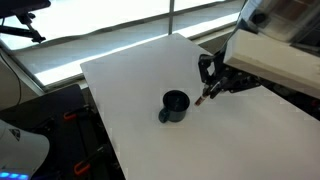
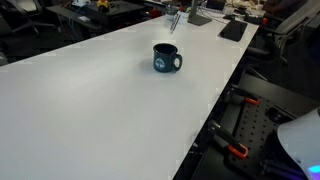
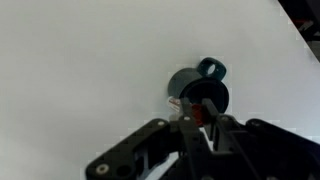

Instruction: Put the sharpie on the table

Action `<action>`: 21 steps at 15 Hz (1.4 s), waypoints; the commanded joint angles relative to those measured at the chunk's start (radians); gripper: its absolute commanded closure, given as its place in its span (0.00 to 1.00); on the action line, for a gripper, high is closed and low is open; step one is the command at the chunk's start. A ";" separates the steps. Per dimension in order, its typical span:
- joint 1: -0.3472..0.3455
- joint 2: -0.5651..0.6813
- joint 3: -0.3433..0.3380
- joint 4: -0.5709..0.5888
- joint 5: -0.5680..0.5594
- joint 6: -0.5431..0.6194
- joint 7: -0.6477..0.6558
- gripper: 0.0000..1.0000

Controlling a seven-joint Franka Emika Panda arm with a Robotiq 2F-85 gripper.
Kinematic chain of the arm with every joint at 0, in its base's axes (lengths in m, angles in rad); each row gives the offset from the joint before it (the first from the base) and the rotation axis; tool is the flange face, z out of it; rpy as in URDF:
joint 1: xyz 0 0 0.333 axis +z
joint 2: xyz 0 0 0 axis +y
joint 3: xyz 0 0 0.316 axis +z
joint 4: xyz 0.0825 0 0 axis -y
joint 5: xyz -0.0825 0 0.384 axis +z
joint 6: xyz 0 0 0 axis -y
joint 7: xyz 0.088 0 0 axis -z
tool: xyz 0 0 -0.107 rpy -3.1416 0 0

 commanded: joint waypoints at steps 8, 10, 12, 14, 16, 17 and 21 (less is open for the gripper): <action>-0.013 0.081 0.002 -0.081 0.005 0.085 -0.023 0.97; -0.015 0.103 0.008 -0.092 0.003 0.103 -0.021 0.97; -0.016 0.123 0.012 -0.102 -0.002 0.118 -0.018 0.97; -0.018 0.138 0.017 -0.109 -0.001 0.128 -0.019 0.97; -0.018 0.148 0.021 -0.112 -0.003 0.136 -0.016 0.97; -0.018 0.152 0.024 -0.113 -0.003 0.137 -0.016 0.97; -0.018 0.156 0.034 -0.109 -0.003 0.117 -0.016 0.61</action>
